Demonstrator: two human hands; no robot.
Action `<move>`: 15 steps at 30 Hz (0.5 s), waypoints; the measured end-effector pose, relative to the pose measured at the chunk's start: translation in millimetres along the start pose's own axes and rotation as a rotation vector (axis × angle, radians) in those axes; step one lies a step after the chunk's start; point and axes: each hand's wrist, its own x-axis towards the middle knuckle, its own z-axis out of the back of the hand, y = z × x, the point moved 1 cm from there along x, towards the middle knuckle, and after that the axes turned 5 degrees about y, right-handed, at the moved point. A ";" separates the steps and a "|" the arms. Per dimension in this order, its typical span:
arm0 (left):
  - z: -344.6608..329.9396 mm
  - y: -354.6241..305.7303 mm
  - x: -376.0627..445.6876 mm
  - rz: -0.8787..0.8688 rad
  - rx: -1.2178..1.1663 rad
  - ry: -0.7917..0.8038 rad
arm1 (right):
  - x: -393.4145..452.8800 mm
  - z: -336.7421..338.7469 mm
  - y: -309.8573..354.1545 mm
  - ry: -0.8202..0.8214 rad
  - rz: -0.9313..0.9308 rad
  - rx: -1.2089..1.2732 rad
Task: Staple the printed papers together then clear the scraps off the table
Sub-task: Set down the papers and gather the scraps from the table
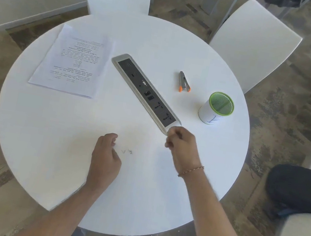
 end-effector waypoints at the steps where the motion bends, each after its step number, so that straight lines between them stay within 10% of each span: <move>1: -1.2 -1.4 0.6 -0.006 -0.001 -0.002 | 3.6 13.7 12.1 -0.021 0.031 0.096; 6: -4.6 -7.9 0.6 -0.026 -0.015 -0.002 | 43.5 82.7 61.1 -0.270 0.134 0.264; 15: -2.7 -9.4 1.9 -0.011 -0.042 0.014 | 122.5 124.4 76.3 -0.486 0.060 -0.998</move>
